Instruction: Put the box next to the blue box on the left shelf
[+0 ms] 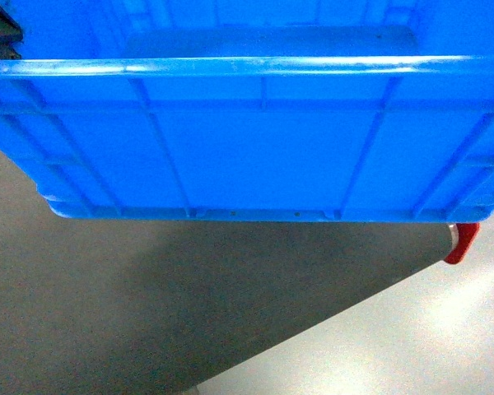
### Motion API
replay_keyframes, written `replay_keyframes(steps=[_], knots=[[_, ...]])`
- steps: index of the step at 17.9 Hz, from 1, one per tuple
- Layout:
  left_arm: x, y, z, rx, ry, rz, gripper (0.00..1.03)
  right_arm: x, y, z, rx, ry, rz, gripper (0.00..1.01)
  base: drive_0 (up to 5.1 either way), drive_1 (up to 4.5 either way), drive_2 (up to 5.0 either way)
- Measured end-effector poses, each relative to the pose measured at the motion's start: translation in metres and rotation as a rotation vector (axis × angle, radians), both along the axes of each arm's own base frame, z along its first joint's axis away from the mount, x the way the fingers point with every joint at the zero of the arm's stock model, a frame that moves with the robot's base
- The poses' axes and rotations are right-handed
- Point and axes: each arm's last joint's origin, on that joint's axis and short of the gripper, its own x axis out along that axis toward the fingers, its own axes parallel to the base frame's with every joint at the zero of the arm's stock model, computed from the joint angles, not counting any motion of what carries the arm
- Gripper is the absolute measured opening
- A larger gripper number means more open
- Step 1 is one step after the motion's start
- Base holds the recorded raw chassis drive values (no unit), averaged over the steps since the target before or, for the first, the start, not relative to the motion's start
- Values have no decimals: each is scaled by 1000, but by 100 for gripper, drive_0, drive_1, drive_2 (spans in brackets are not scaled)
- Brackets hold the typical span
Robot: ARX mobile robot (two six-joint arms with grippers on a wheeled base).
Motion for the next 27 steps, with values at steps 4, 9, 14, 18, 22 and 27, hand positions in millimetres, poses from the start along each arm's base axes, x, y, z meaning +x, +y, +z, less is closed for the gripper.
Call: replay_keyframes(steps=[4,9,14,18,22,27], knots=[[0,0,0,0,0,0,8,0,0,0,0,0,0,7,-132,-132,-132],[0,0,0,0,0,0,8,0,0,0,-1,0,0,7,-125,-125,-125],[0,0,0,0,0,0,8,0,0,0,-1,0,0,7,-126,-126,-126],[0,0,0,0,0,0,8,0,0,0,-1,0,0,7,-119,-119,-119],[0,0,0,0,0,0,8,0,0,0,-1,0,0,7,-119,-119,-119],[0,0,0,0,0,0,8,0,0,0,-1,0,0,7,-119,-119,-119]])
